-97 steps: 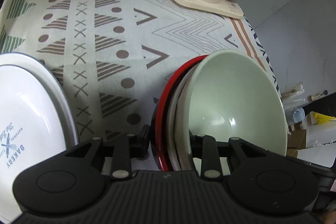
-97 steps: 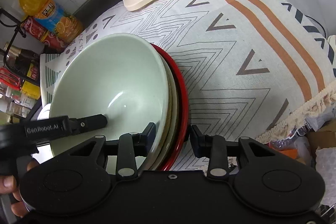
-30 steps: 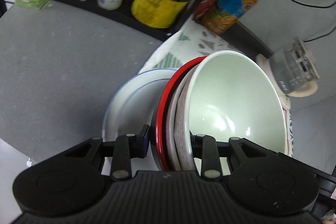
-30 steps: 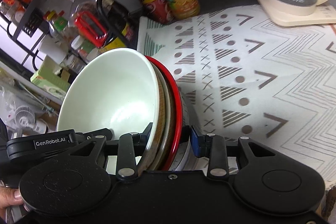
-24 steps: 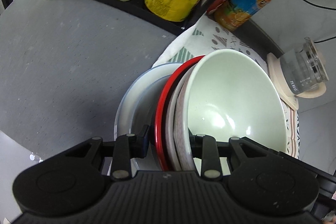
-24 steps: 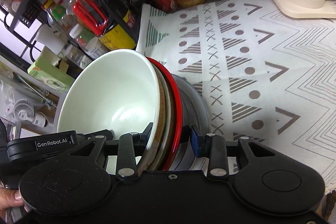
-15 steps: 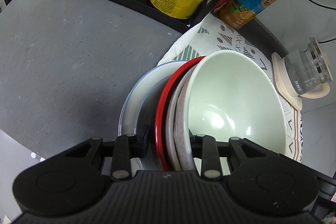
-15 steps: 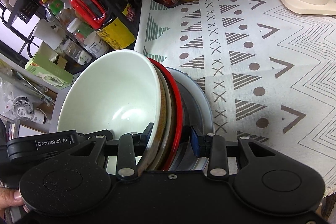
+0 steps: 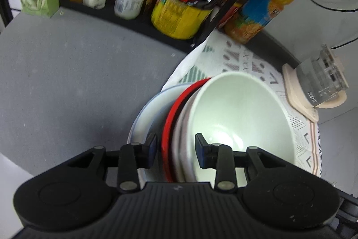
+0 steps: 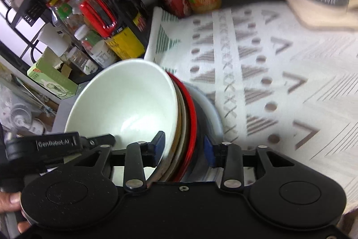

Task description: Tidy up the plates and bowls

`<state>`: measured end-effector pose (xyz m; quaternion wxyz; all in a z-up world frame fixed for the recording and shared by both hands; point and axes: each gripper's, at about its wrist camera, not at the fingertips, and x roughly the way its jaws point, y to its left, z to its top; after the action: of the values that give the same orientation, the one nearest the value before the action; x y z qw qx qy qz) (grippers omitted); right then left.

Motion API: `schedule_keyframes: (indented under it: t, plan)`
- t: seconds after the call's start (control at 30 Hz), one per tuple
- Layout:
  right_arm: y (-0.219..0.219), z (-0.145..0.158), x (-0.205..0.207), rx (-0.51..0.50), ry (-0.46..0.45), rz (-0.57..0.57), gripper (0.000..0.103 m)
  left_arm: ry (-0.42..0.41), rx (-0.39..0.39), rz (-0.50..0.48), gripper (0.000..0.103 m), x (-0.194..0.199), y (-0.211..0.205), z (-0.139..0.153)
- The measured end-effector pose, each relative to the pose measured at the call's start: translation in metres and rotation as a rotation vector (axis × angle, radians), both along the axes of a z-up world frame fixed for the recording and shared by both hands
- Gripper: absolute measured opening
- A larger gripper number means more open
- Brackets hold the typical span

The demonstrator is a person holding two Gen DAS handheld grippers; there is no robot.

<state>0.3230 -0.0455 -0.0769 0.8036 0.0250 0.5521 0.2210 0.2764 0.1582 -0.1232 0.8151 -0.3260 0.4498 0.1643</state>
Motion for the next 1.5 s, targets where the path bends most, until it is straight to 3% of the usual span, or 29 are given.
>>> schedule_keyframes:
  t: [0.17,0.43,0.53,0.73,1.23,1.5]
  plan:
    - [-0.012,0.021,-0.008,-0.005,-0.07,-0.054,0.054,-0.036,0.047,-0.045,0.046,-0.003,-0.004,0.019]
    - [-0.034,0.052,-0.034,-0.032,-0.179,-0.162,0.081,-0.088,0.126,-0.149,0.074,-0.011,-0.021,0.045]
    - [-0.042,0.062,-0.045,-0.036,-0.218,-0.198,0.089,-0.095,0.132,-0.175,0.08,-0.014,-0.028,0.051]
    - [-0.057,0.075,-0.065,-0.063,-0.272,-0.254,0.099,-0.122,0.165,-0.225,0.083,-0.024,-0.042,0.06]
    - [-0.085,0.1,-0.138,-0.109,-0.375,-0.378,0.102,-0.164,0.24,-0.311,0.084,-0.083,-0.068,0.077]
    - [-0.091,0.109,-0.205,-0.136,-0.402,-0.453,0.102,-0.196,0.279,-0.38,0.094,-0.141,-0.074,0.096]
